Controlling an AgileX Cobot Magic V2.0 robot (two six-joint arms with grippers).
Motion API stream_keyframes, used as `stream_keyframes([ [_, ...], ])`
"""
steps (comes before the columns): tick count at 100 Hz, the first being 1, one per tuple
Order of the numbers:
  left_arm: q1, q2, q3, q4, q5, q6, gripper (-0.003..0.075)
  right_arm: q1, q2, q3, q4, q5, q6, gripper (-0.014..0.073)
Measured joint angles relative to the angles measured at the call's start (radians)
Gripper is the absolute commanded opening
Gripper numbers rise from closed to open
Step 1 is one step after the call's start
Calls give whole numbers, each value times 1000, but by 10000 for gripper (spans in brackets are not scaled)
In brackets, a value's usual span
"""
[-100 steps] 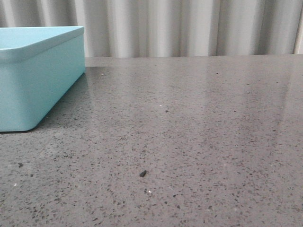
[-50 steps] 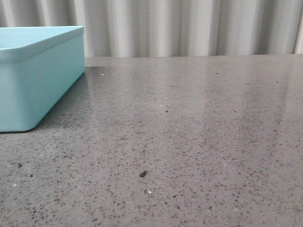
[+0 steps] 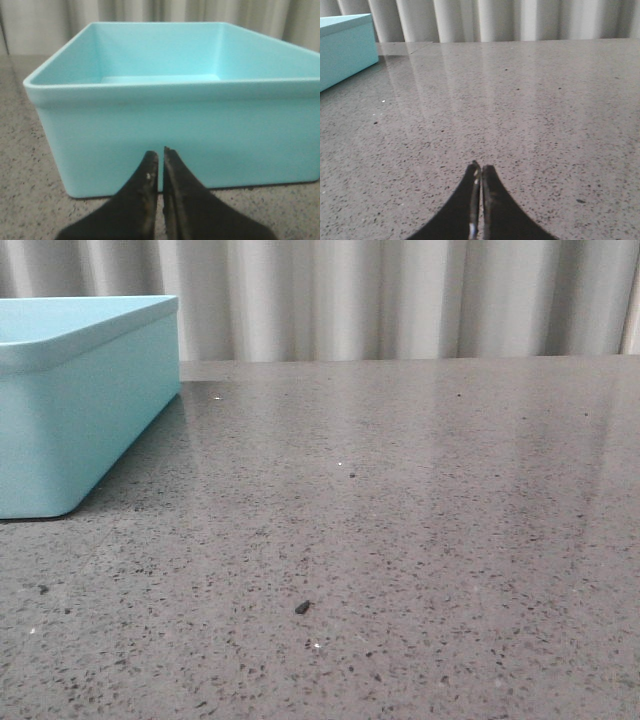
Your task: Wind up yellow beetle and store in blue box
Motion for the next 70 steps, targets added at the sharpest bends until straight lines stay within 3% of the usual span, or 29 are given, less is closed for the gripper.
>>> stream_keyframes([
  [29,10,0,0,-2,170,0,-21,-35,0,0,6,86,2,-41],
  [47,10,0,0,-3,178,0,-21,-52,0,0,6,186,2,-41],
  [70,10,0,0,-3,178,0,-21,-115,0,0,4,209,2,-41],
])
